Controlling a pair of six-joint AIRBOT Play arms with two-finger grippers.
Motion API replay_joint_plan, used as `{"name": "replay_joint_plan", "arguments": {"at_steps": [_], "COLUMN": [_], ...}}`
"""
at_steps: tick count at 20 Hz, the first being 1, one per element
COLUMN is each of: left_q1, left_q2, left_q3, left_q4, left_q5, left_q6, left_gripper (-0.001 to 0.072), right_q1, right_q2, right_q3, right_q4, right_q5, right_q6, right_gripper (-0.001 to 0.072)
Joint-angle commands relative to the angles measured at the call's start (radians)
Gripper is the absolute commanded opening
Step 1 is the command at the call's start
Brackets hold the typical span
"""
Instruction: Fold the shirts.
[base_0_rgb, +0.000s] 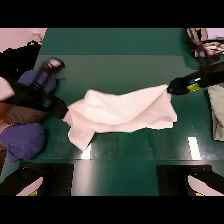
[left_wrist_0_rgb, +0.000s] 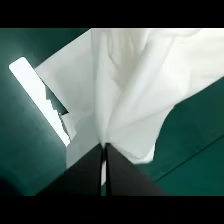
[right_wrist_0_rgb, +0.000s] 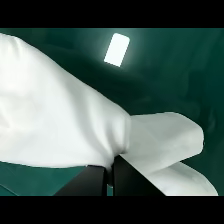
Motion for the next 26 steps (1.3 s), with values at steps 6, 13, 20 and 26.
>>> {"name": "replay_joint_plan", "arguments": {"at_steps": [6,13,20,26], "left_q1": [0.0,0.0,0.166,0.232], "left_q2": [-0.049,-0.06,-0.061,-0.061], "left_q3": [-0.224,-0.182,-0.182,-0.289], "left_q4": [0.205,0.299,0.089,-0.29], "left_q5": [0.583,0.57,0.428,0.382], "left_q6": [-0.178,-0.211,-0.204,-0.003], "left_gripper": [0.0263,0.0264,0.0265,0.0265], "right_q1": [0.042,0.033,0.023,0.019], "right_q2": [-0.224,-0.287,-0.286,-0.286], "right_q3": [0.053,0.195,0.195,0.195], "right_q4": [-0.024,-0.023,-0.014,-0.013], "right_q5": [-0.157,-0.204,-0.181,-0.148], "right_q6": [0.031,0.038,0.039,0.039], "right_gripper": [0.0016,0.0017,0.027,0.0389]}}
